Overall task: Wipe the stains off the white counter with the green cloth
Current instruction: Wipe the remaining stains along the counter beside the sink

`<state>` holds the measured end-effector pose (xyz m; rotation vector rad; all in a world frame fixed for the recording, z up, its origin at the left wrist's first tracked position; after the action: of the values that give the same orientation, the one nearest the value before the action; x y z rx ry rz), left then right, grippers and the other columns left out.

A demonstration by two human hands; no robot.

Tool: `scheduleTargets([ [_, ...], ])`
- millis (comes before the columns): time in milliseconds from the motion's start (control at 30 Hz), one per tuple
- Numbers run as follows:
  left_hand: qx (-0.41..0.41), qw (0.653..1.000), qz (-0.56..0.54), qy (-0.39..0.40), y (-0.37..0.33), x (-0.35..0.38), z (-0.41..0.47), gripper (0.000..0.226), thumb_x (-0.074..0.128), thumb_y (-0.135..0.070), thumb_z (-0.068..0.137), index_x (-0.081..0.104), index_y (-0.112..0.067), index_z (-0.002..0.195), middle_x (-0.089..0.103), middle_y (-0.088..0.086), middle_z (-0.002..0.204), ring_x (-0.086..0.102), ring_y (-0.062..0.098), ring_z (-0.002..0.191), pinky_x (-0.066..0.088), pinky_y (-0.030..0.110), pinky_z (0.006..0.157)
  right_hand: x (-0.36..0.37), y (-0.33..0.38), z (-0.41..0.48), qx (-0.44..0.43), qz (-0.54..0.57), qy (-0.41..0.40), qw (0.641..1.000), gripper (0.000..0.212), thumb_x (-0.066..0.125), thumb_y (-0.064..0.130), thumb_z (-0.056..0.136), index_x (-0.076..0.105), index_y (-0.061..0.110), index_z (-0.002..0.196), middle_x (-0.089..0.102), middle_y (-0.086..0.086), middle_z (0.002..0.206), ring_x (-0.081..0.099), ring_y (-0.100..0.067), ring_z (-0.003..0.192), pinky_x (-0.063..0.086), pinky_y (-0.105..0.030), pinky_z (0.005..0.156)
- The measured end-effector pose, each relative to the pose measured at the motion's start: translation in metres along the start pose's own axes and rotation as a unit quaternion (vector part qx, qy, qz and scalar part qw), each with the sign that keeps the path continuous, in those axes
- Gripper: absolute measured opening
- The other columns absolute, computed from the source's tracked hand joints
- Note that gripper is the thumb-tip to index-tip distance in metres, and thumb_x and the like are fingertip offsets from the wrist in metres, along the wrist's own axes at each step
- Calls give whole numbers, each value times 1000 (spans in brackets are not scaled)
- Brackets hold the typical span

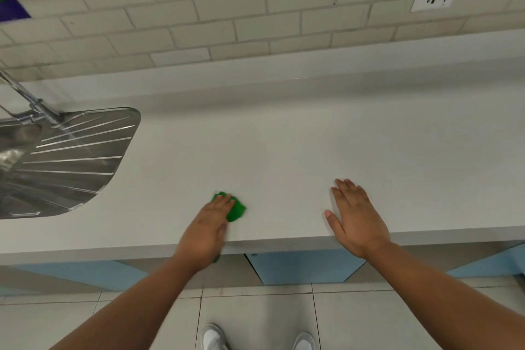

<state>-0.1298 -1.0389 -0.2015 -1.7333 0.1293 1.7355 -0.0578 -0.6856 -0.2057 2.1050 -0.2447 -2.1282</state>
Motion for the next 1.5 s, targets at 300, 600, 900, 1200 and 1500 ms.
scheduleTargets([
  [300, -245, 962, 35, -113, 18, 1, -15, 48, 43, -7, 98, 40, -1, 145, 38, 15, 152, 29, 29, 144, 19, 41, 121, 0, 1, 0, 1, 2, 0, 1000, 82, -2, 59, 94, 22, 9, 154, 14, -6, 164, 2, -20, 151, 2, -38, 123],
  [600, -139, 989, -37, -20, -112, 47, 54, 52, 28, -24, 104, 21, -12, 154, 13, 5, 163, 5, 19, 151, -5, 28, 120, -2, 1, -1, 3, 77, -10, 997, 77, 11, 59, 95, 24, 12, 154, 15, -1, 163, 4, -15, 151, 5, -36, 124],
  [900, -155, 972, -177, -9, -52, 0, 58, 43, 43, -18, 101, 44, -22, 144, 42, -2, 151, 36, 19, 139, 24, 30, 117, -12, 97, 20, -51, 189, -61, 979, 48, 43, 28, 95, 55, 3, 133, 51, -14, 141, 44, -27, 132, 33, -40, 115],
  [1200, -100, 995, 21, 4, 83, -49, 12, 47, 43, -19, 100, 41, -15, 147, 33, 3, 157, 19, 20, 149, 6, 27, 119, 27, 185, 73, 165, -47, 99, 980, 68, 21, 33, 104, -9, -6, 151, -11, -24, 161, -5, -37, 149, -2, -48, 122],
  [1500, -132, 990, 42, -31, 178, -91, 3, 45, 47, -19, 99, 47, -14, 143, 41, 3, 152, 28, 20, 146, 16, 29, 117, 25, 162, 139, 247, -44, 45, 967, 61, 34, 5, 96, 10, -5, 151, 8, -25, 160, 9, -37, 149, 6, -46, 122],
])
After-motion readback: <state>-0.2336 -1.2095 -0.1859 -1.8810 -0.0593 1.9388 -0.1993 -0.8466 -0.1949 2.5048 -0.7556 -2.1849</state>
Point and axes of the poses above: each hand's wrist, its own z-axis towards the middle knuckle, its own x-axis out of the palm, y = z × x, the point moved 2 cm from there along z, towards the middle knuckle
